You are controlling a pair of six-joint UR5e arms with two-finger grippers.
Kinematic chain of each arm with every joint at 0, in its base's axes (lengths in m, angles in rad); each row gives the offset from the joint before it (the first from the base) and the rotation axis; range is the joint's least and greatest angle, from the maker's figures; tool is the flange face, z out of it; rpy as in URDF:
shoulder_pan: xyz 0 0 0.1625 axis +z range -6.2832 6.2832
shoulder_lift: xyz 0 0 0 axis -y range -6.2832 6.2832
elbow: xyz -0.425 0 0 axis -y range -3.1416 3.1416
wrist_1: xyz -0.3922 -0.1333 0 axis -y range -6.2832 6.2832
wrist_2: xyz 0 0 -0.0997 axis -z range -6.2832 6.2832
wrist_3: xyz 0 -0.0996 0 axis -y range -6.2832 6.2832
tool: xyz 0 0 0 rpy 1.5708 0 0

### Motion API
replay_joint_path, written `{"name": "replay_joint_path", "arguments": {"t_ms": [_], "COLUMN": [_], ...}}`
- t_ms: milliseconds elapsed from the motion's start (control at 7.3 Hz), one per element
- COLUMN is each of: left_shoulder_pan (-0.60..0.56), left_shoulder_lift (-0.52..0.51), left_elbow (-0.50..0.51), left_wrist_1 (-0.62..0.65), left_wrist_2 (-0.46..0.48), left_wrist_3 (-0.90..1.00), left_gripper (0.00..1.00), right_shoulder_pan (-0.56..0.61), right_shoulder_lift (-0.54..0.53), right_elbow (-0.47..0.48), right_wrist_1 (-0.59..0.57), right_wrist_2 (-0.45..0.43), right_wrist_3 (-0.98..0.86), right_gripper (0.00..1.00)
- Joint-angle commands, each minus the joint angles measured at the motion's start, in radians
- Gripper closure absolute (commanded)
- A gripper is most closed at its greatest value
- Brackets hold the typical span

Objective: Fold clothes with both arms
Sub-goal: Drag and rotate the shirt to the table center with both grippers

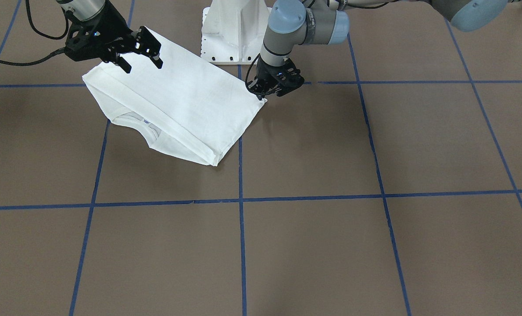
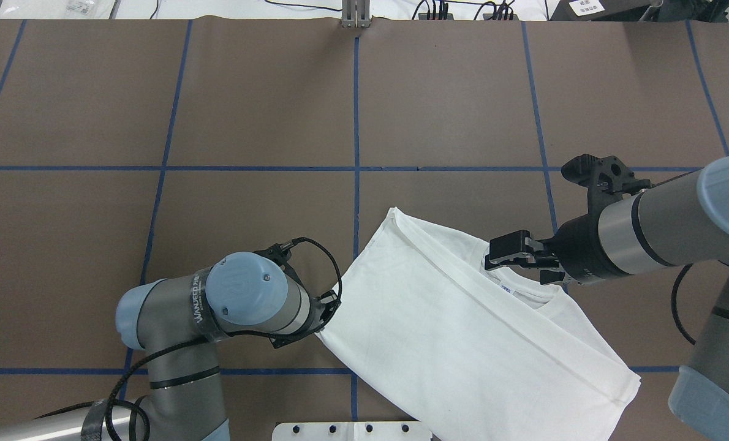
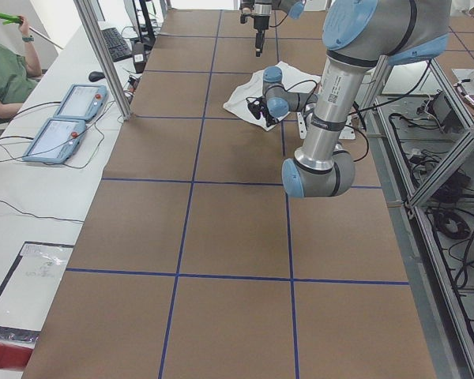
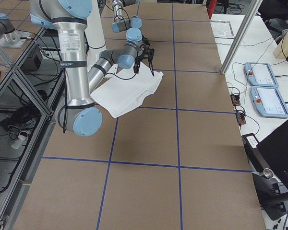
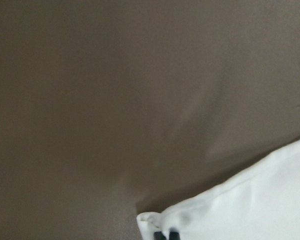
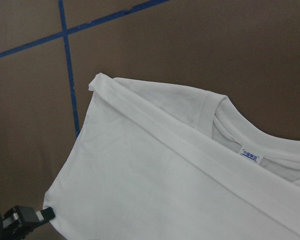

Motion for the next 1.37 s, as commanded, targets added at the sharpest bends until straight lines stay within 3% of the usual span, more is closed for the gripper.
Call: {"name": "replay_joint_path", "arguments": {"t_ms": [0, 411, 548, 685, 959, 1234], "left_shoulder_pan": [-0.095, -0.261, -0.298, -0.348, -0.411, -0.462], "left_shoulder_lift": [0.002, -0.002, -0.023, -0.072, -0.225, -0.296], "left_elbow": [0.005, 0.027, 0.08, 0.173, 0.492, 0.652], "left_wrist_1": [0.009, 0.049, 0.029, -0.034, -0.23, -0.357], "left_wrist_2": [-0.003, -0.004, -0.004, -0.003, -0.003, 0.0], "left_wrist_3": [0.019, 0.248, 0.31, 0.372, 0.425, 0.518], "left_gripper": [1.0, 1.0, 1.0, 1.0, 1.0, 1.0], "right_shoulder_pan": [-0.001, -0.002, -0.005, -0.004, -0.004, -0.004], "right_shoulder_lift": [0.002, 0.008, 0.02, 0.025, 0.028, 0.039], "right_elbow": [-0.001, -0.011, -0.024, -0.028, -0.028, -0.028], "right_wrist_1": [-0.001, -0.002, -0.002, -0.002, -0.002, -0.002], "right_wrist_2": [-0.002, -0.014, -0.014, -0.015, -0.015, -0.017], "right_wrist_3": [0.001, 0.001, 0.001, 0.003, 0.006, 0.013], "right_gripper": [0.0, 0.0, 0.0, 0.0, 0.0, 0.0]}}
